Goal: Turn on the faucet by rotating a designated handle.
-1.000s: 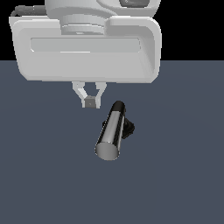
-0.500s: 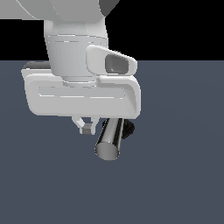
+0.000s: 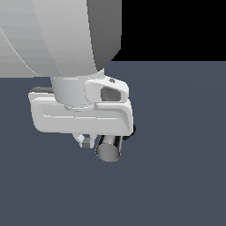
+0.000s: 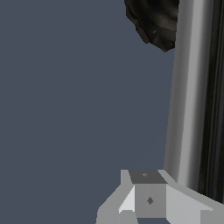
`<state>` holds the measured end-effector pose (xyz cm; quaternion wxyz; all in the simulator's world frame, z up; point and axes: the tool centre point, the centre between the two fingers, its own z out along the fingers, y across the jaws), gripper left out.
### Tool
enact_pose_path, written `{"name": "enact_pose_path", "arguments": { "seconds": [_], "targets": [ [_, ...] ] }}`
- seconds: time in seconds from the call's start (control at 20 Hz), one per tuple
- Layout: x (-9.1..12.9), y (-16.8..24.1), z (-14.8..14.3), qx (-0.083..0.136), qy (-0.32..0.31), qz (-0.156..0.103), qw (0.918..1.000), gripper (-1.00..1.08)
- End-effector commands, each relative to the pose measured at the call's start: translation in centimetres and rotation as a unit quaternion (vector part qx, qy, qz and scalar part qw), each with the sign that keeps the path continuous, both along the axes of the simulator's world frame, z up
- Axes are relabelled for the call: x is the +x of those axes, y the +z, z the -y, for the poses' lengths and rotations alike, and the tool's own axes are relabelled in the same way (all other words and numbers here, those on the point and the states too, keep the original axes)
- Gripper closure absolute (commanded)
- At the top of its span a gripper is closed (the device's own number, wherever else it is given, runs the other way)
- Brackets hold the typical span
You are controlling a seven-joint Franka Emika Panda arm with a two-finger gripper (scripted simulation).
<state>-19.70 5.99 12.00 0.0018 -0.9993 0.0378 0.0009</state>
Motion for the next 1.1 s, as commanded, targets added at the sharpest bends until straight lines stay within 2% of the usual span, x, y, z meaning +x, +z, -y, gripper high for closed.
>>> {"name": "enact_pose_path", "arguments": {
  "seconds": [0.0, 0.6, 1.05],
  "targets": [
    [0.2, -0.6, -0.1, 0.000, 0.000, 0.001, 1.0000, 1.08],
    [0.4, -1.2, -0.2, -0.002, -0.001, 0.001, 1.0000, 1.08],
    [0.3, -1.2, 3.8, -0.002, -0.001, 0.001, 1.0000, 1.08]
  ]
}}
